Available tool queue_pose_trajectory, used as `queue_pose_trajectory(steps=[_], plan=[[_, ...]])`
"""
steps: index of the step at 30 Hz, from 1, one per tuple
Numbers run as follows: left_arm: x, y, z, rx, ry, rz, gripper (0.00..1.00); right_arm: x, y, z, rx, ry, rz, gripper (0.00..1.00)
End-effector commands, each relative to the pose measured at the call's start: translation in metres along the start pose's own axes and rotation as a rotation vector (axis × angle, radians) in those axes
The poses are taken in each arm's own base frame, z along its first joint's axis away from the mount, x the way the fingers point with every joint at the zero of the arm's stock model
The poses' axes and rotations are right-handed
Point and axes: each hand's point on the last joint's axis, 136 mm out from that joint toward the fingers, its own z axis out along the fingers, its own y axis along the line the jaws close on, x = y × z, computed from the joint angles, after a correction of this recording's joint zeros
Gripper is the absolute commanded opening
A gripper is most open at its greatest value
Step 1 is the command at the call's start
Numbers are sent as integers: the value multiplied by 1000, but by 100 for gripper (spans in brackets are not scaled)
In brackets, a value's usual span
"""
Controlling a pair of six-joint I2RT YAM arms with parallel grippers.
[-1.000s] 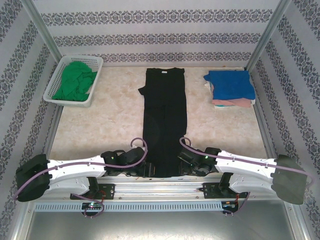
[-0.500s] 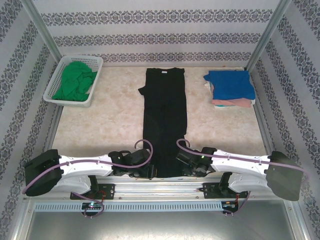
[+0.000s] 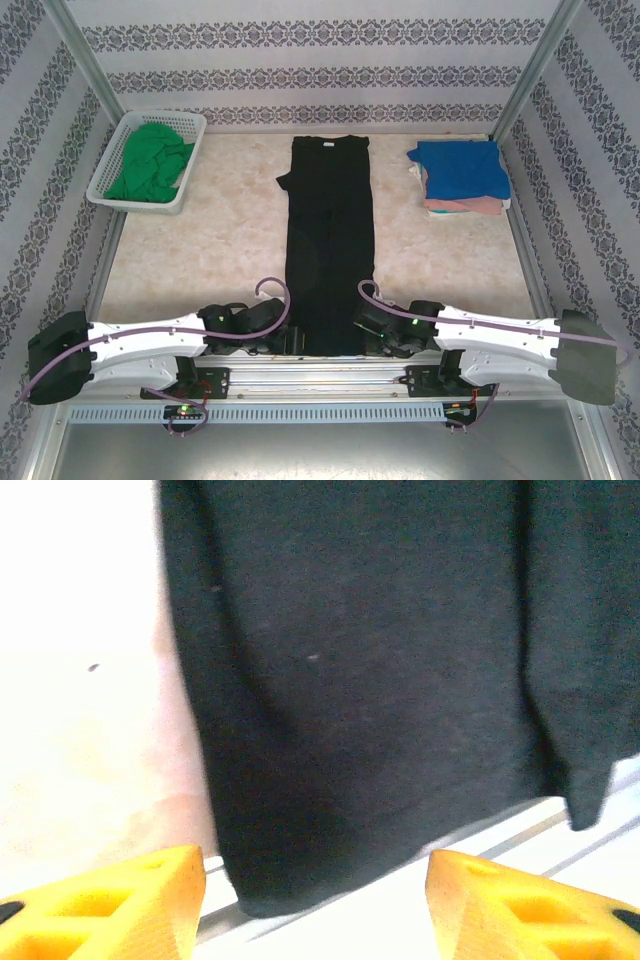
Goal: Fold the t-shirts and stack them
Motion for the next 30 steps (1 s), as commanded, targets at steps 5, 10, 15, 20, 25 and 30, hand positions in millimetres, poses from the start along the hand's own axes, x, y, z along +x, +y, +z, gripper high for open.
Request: queue_pose_trajectory(steps=[5,10,15,20,25,30], plan=[[8,13,14,-41,16,-5,61,15,-18,8,49,0,76,8],[7,3,22,5,15,-5,55,13,-23,8,78,-17,66,9],[8,-14,30,59,28,9,50,7,-18,4,49,-47,65,10],[9,-25,32,70,46,29,40,4,-17,4,53,-48,58,10],[3,-21,16,13,30,54,38,2,-17,4,57,-49,50,10],[3,-25,7,-12,40,77,44,-1,-17,4,54,-56,45,11]])
